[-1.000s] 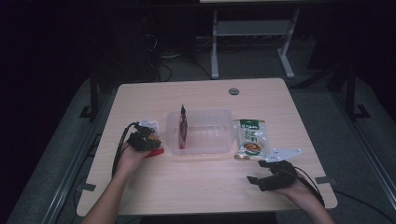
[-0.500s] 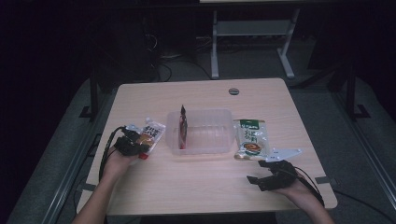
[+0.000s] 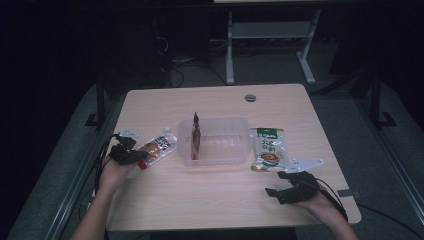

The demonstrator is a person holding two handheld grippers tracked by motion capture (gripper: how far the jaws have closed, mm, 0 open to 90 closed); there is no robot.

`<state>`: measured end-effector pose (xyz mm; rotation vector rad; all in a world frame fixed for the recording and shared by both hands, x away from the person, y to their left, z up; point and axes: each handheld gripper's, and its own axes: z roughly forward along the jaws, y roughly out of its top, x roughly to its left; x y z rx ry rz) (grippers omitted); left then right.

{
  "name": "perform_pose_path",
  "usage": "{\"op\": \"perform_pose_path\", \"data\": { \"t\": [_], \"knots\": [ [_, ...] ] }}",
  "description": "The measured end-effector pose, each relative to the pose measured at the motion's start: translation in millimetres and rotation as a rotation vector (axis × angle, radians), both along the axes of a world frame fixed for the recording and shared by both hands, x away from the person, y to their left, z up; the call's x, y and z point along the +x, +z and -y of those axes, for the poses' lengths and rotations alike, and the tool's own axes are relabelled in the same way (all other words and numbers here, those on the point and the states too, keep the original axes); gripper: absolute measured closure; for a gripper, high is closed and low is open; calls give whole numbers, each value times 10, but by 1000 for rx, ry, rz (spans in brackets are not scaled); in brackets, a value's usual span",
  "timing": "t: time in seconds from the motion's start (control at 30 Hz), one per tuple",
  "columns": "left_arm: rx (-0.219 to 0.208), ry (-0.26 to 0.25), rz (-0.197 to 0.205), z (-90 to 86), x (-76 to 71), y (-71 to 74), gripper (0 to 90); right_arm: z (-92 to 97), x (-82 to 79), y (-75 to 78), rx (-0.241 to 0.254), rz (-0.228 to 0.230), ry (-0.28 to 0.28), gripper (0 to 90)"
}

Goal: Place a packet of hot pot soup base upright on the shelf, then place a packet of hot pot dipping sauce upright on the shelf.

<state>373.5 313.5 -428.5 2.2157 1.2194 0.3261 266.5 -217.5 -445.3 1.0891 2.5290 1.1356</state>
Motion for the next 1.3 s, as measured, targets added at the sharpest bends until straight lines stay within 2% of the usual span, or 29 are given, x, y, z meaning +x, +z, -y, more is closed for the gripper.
{"op": "perform_pose_path", "data": {
  "t": [0.17,0.23,0.3,0.37,0.4,0.47,0.53,0.6,0.7,0.73,0.8,0.93,1.03,1.1,1.17,1.23,1.3],
  "knots": [
    [-12,-6,20,56,110,57,881,-2,3,6,-1,-5,-5,218],
    [-10,-26,30,90,170,40,732,-1,12,5,0,1,-2,218],
    [-12,-38,23,115,219,17,679,2,17,-1,1,1,-2,218],
    [-7,-71,22,129,276,-6,525,5,23,-8,-2,-4,0,218],
    [-9,-80,16,126,303,-16,482,3,24,-10,-2,-8,-2,218],
    [-17,-93,29,121,346,-40,391,-1,27,-11,0,-11,-1,218],
    [-42,-104,24,107,394,-82,323,-6,32,-9,0,-9,0,218],
    [-1,-112,-8,103,437,-131,222,-8,30,-12,1,-12,2,218],
    [4,-148,-8,91,472,-193,156,3,26,-17,-2,-19,-2,218],
    [-3,-149,-7,98,472,-212,140,8,27,-18,-1,-21,-4,218],
    [19,-170,0,91,484,-233,134,12,31,-20,1,-20,-6,218],
    [49,-166,11,71,494,-264,127,4,26,-15,-1,-22,-2,218],
    [28,-194,-9,41,497,-311,127,1,25,-22,-5,-23,1,218],
    [16,-191,2,35,484,-323,127,1,26,-24,-4,-23,2,218],
    [24,-202,9,27,476,-322,133,1,29,-26,-6,-24,1,218],
    [28,-212,14,20,469,-313,152,-2,29,-28,-7,-24,0,218],
    [13,-213,2,10,449,-290,254,-4,27,-27,-11,-23,2,218]
  ]
}}
